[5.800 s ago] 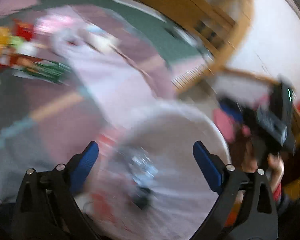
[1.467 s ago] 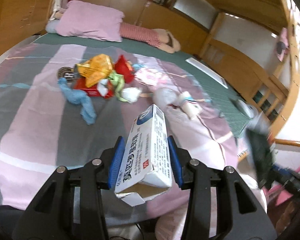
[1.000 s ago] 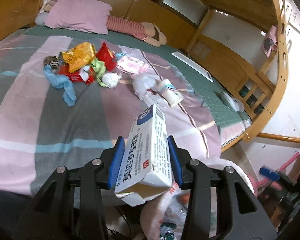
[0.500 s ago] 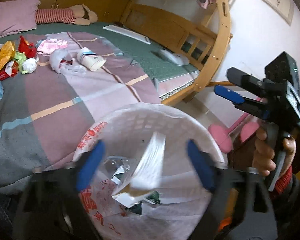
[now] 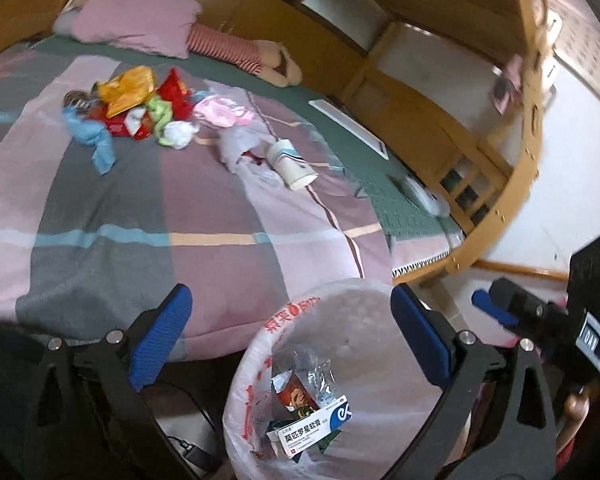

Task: Collect trash
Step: 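Move the ointment box over the white bag and open the left gripper, then move the right gripper back to the trash pile on the bed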

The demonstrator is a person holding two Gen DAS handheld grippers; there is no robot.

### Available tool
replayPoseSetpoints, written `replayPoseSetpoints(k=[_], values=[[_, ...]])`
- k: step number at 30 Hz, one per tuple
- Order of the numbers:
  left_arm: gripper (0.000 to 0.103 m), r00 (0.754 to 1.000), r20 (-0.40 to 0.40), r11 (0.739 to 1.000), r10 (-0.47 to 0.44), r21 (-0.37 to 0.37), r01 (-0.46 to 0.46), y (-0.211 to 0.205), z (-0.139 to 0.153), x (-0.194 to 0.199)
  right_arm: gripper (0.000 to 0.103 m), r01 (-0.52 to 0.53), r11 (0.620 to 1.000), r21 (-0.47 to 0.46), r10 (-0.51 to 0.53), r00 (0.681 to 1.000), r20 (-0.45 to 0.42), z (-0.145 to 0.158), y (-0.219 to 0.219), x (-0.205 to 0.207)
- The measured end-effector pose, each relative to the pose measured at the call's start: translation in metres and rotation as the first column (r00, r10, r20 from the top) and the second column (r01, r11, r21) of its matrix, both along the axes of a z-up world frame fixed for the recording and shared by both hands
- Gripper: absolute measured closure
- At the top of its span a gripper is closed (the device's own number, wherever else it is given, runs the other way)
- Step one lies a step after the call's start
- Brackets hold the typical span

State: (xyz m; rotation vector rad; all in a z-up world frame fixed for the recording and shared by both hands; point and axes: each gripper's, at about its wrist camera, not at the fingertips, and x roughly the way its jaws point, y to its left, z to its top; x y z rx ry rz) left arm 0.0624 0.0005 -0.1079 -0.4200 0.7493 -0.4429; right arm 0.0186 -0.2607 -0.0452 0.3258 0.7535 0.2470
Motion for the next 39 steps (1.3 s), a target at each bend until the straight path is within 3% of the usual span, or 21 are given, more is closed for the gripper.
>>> replayPoseSetpoints(k=[7, 29, 33, 35, 39], values=[[0.004, 1.0, 0.001, 0.999, -0.005, 0.034, 0.005, -0.004, 0.002, -0.002, 0.017, 0.004, 1.0, 0.03, -0.002, 0.999, -0.05, -0.008, 0.003, 0.009], [0.004, 1.0, -0.024, 0.999, 0.006, 0.037, -0.005, -0.004, -0.002, 0.001, 0.017, -0.002, 1.0, 0.018, 0.002, 1.0, -0.022, -0.004, 0.006, 0.007], [0.004, 1.0, -0.015, 0.999, 0.011, 0.033, -0.01, -0.002, -0.002, 0.0, 0.015, 0.024, 0.999, -0.024, -0.023, 0.999, 0.043, 0.006, 0.009, 0.003], [0.004, 1.0, 0.003, 1.0, 0.019, 0.02, -0.019, 0.001, 0.002, 0.0, 0.003, 0.065, 0.993, -0.098, -0.054, 0.992, 0.11, 0.016, 0.015, 0.001], [0.004, 0.991, 0.072, 0.992, 0.114, 0.05, -0.118, 0.018, 0.019, 0.002, 0.003, 0.192, 0.965, -0.178, -0.141, 0.954, 0.263, 0.032, 0.023, 0.002]])
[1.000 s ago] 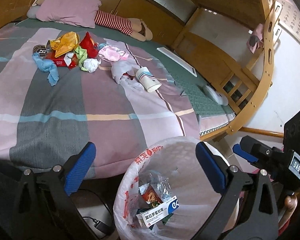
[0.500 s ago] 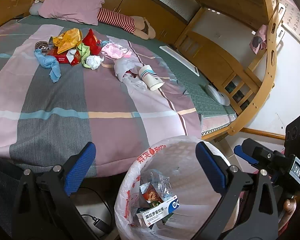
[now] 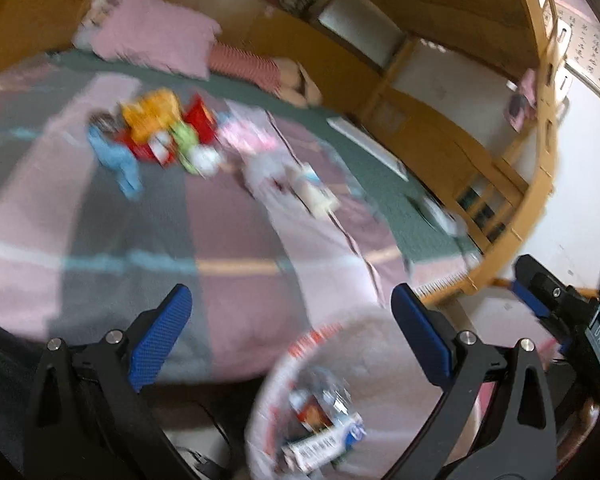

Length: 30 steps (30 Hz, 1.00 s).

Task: Collect trash
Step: 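Move the right gripper back to the trash pile on the bed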

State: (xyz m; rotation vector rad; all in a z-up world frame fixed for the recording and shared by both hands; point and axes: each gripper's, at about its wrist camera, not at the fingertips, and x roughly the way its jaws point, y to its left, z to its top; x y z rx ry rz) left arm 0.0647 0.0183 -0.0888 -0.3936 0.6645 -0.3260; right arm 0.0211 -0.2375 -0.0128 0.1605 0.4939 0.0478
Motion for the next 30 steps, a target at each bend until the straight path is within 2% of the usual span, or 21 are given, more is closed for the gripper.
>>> replayPoseSetpoints(k=[1, 3, 4, 6, 8, 11, 12, 15, 17, 19, 21, 22, 23, 25, 27, 29, 30], values=[[0.004, 0.999, 0.022, 0.999, 0.037, 0.022, -0.038, 0.006, 0.005, 0.002, 0.003, 0.028, 1.0, -0.001, -0.028, 0.999, 0.027, 0.003, 0.0, 0.001], [0.004, 0.992, 0.059, 0.991, 0.108, 0.071, -0.112, 0.016, 0.013, 0.008, 0.003, 0.049, 0.997, 0.063, -0.054, 0.996, 0.075, 0.008, -0.004, 0.004], [0.004, 0.985, 0.084, 0.982, 0.152, 0.103, -0.161, 0.022, 0.018, 0.013, 0.003, 0.055, 0.99, 0.129, -0.07, 0.991, 0.114, 0.011, -0.01, 0.007], [0.004, 0.964, 0.139, 0.955, 0.228, 0.163, -0.249, 0.031, 0.025, 0.022, 0.003, 0.091, 0.974, 0.209, -0.122, 0.983, 0.138, 0.013, -0.018, 0.014], [0.004, 0.929, 0.204, 0.903, 0.308, 0.244, -0.353, 0.037, 0.032, 0.033, 0.003, 0.079, 0.967, 0.242, -0.108, 0.988, 0.11, 0.014, -0.019, 0.033], [0.004, 0.88, 0.234, 0.818, 0.413, 0.329, -0.472, 0.045, 0.036, 0.056, 0.003, 0.082, 0.985, 0.152, -0.099, 0.989, 0.107, 0.017, -0.004, 0.057], [0.004, 0.872, 0.226, 0.8, 0.434, 0.35, -0.488, 0.049, 0.035, 0.065, 0.003, 0.081, 0.989, 0.125, -0.095, 0.989, 0.113, 0.017, 0.002, 0.061], [0.004, 0.899, 0.153, 0.812, 0.41, 0.388, -0.436, 0.061, 0.029, 0.091, 0.003, 0.056, 0.998, 0.034, -0.059, 0.994, 0.09, 0.013, 0.024, 0.085], [0.004, 0.91, 0.035, 0.827, 0.413, 0.403, -0.391, 0.071, 0.02, 0.106, 0.003, 0.019, 1.0, -0.014, -0.018, 1.0, 0.02, 0.006, 0.039, 0.112], [0.004, 0.898, -0.067, 0.852, 0.435, 0.352, -0.387, 0.088, 0.008, 0.109, 0.003, -0.011, 1.0, -0.015, 0.01, 0.996, -0.094, -0.006, 0.05, 0.148], [0.004, 0.87, -0.119, 0.852, 0.478, 0.305, -0.426, 0.1, 0.0, 0.103, 0.003, -0.012, 1.0, 0.006, 0.013, 0.979, -0.202, -0.019, 0.058, 0.181], [0.004, 0.86, -0.131, 0.852, 0.494, 0.272, -0.448, 0.108, -0.004, 0.101, 0.003, -0.014, 1.0, 0.022, 0.019, 0.964, -0.264, -0.028, 0.064, 0.2], [0.004, 0.852, -0.133, 0.85, 0.506, 0.246, -0.467, 0.113, -0.005, 0.096, 0.003, -0.053, 0.997, 0.057, 0.068, 0.947, -0.313, -0.038, 0.073, 0.222], [0.004, 0.835, -0.144, 0.841, 0.531, 0.208, -0.499, 0.121, -0.007, 0.092, 0.003, -0.1, 0.991, 0.085, 0.124, 0.926, -0.357, -0.051, 0.088, 0.253], [0.004, 0.834, -0.166, 0.847, 0.526, 0.19, -0.496, 0.122, -0.011, 0.092, 0.003, -0.095, 0.992, 0.078, 0.118, 0.916, -0.382, -0.064, 0.102, 0.28], [0.004, 0.84, -0.156, 0.849, 0.519, 0.208, -0.486, 0.117, -0.01, 0.093, 0.003, -0.083, 0.992, 0.093, 0.115, 0.899, -0.423, -0.079, 0.113, 0.307], [0.004, 0.842, -0.144, 0.846, 0.521, 0.22, -0.486, 0.116, -0.007, 0.095, 0.003, -0.059, 0.997, 0.054, 0.077, 0.896, -0.438, -0.085, 0.118, 0.316]])
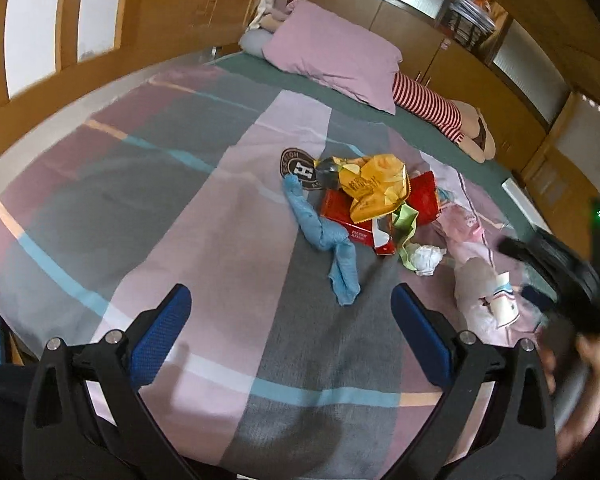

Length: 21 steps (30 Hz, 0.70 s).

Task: Collect trash
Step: 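Move the right gripper back to the trash pile on the bed, then grasp the white tissue with the right gripper and lift it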

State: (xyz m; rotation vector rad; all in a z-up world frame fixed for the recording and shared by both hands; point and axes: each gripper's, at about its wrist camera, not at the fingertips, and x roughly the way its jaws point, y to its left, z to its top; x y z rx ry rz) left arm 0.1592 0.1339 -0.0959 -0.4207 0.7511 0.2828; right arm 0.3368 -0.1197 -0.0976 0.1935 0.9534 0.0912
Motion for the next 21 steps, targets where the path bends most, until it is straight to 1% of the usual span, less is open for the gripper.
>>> replayPoseSetpoints(k=[1, 2, 3, 5, 6, 7, 8, 9, 10, 11, 12, 13, 16, 19, 21], values=[[0.004, 1.0, 0.005, 1.0, -0.003, 0.017, 0.003, -0.003, 0.002, 0.0, 0.003, 0.04, 0.996, -0.076, -0.04, 0.999, 0.001, -0.005, 0.005, 0.009], [0.004, 1.0, 0.009, 1.0, -0.007, 0.028, 0.007, -0.005, 0.003, 0.002, 0.003, 0.088, 0.983, -0.159, -0.089, 0.996, 0.003, -0.013, 0.008, 0.019], [0.004, 1.0, 0.01, 0.999, -0.01, 0.036, 0.009, -0.006, 0.003, 0.002, 0.003, 0.112, 0.972, -0.208, -0.115, 0.993, -0.004, -0.022, 0.008, 0.025], [0.004, 1.0, 0.006, 0.999, -0.008, 0.044, 0.008, -0.006, 0.003, 0.004, 0.003, 0.121, 0.959, -0.256, -0.136, 0.99, -0.042, -0.038, 0.006, 0.031], [0.004, 1.0, 0.003, 0.999, -0.004, 0.043, 0.004, -0.005, 0.003, 0.006, 0.004, 0.113, 0.959, -0.261, -0.134, 0.989, -0.064, -0.047, 0.005, 0.032], [0.004, 1.0, -0.002, 0.999, 0.001, 0.037, -0.001, -0.004, 0.002, 0.006, 0.009, 0.103, 0.961, -0.258, -0.127, 0.989, -0.079, -0.051, 0.005, 0.033], [0.004, 1.0, -0.006, 1.0, 0.004, 0.028, -0.004, -0.003, 0.001, 0.007, 0.021, 0.083, 0.965, -0.248, -0.112, 0.988, -0.103, -0.058, 0.005, 0.033], [0.004, 1.0, -0.011, 1.0, 0.007, 0.018, -0.007, -0.002, 0.0, 0.008, 0.029, 0.065, 0.971, -0.23, -0.097, 0.987, -0.129, -0.064, 0.003, 0.031], [0.004, 1.0, -0.014, 1.0, 0.011, 0.009, -0.011, -0.001, -0.001, 0.008, 0.044, 0.057, 0.976, -0.209, -0.089, 0.985, -0.148, -0.069, 0.002, 0.029], [0.004, 1.0, -0.015, 1.0, 0.015, 0.006, -0.015, -0.001, -0.001, 0.008, 0.052, 0.052, 0.986, -0.161, -0.081, 0.981, -0.175, -0.074, 0.001, 0.026], [0.004, 1.0, -0.015, 1.0, 0.02, 0.008, -0.02, -0.001, -0.001, 0.008, 0.053, 0.05, 0.99, -0.131, -0.073, 0.981, -0.181, -0.074, 0.0, 0.023], [0.004, 1.0, -0.012, 1.0, 0.026, 0.011, -0.026, 0.0, -0.001, 0.007, 0.055, 0.043, 0.992, -0.12, -0.064, 0.982, -0.178, -0.074, 0.001, 0.019], [0.004, 0.999, -0.006, 0.999, 0.054, -0.003, -0.054, 0.005, -0.001, 0.004, 0.059, -0.036, 0.996, -0.081, 0.02, 0.981, -0.193, -0.07, 0.01, 0.008], [0.004, 0.996, -0.005, 0.996, 0.087, -0.029, -0.087, 0.012, -0.002, 0.001, 0.061, -0.126, 0.991, -0.04, 0.115, 0.971, -0.209, -0.063, 0.025, -0.006], [0.004, 0.993, 0.0, 0.992, 0.118, -0.039, -0.118, 0.016, -0.002, -0.002, 0.061, -0.2, 0.98, -0.018, 0.191, 0.955, -0.226, -0.061, 0.04, -0.017]])
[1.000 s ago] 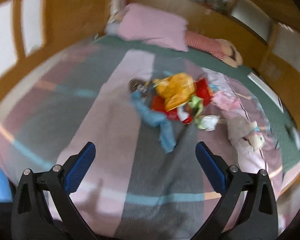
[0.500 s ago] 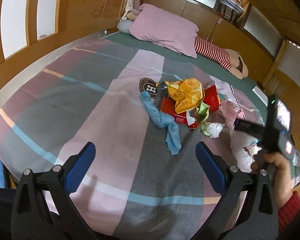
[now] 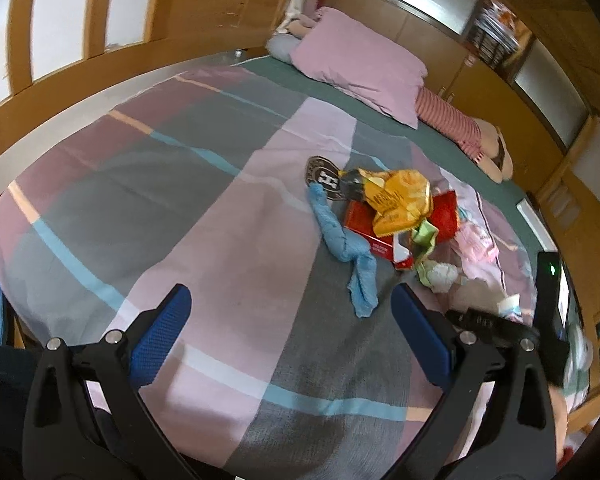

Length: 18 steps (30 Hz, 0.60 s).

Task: Collect trash
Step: 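Grasp the white tissue with the right gripper and lift it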

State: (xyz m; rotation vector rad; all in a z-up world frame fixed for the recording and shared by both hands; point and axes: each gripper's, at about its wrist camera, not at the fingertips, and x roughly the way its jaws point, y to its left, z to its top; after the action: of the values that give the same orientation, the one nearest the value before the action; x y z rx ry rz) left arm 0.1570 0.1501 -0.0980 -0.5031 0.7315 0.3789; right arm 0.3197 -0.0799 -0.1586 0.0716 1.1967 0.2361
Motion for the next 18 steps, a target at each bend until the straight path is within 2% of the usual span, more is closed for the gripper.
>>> replayPoseSetpoints(k=[3, 5, 7, 9, 11, 12, 16, 18], values=[[0.004, 0.998, 0.021, 0.998, 0.067, -0.005, -0.067, 0.008, 0.002, -0.007, 0.061, -0.132, 0.991, -0.002, 0.132, 0.991, -0.037, 0.002, 0.021, -0.019], [0.004, 0.994, 0.034, 0.994, 0.106, -0.03, -0.105, 0.014, 0.002, -0.011, 0.061, -0.261, 0.965, 0.001, 0.261, 0.963, -0.069, 0.002, 0.04, -0.035], [0.004, 0.988, 0.039, 0.987, 0.146, -0.069, -0.143, 0.022, 0.0, -0.015, 0.06, -0.347, 0.938, -0.015, 0.345, 0.936, -0.076, 0.004, 0.052, -0.048], [0.004, 0.985, 0.035, 0.981, 0.172, -0.102, -0.167, 0.027, -0.002, -0.017, 0.049, -0.4, 0.916, -0.008, 0.399, 0.915, -0.059, 0.012, 0.06, -0.058], [0.004, 0.983, 0.029, 0.976, 0.183, -0.126, -0.178, 0.031, -0.005, -0.018, 0.034, -0.399, 0.917, 0.02, 0.399, 0.917, -0.013, 0.024, 0.058, -0.059], [0.004, 0.983, 0.025, 0.975, 0.184, -0.13, -0.179, 0.031, -0.006, -0.017, 0.032, -0.386, 0.922, 0.039, 0.385, 0.923, 0.012, 0.03, 0.055, -0.058], [0.004, 0.985, 0.012, 0.977, 0.175, -0.129, -0.172, 0.029, -0.007, -0.016, 0.03, -0.272, 0.945, 0.182, 0.264, 0.962, 0.063, 0.046, 0.029, -0.039], [0.004, 0.985, 0.008, 0.976, 0.175, -0.135, -0.172, 0.03, -0.008, -0.016, 0.03, -0.202, 0.954, 0.22, 0.19, 0.979, 0.073, 0.05, 0.019, -0.029]])
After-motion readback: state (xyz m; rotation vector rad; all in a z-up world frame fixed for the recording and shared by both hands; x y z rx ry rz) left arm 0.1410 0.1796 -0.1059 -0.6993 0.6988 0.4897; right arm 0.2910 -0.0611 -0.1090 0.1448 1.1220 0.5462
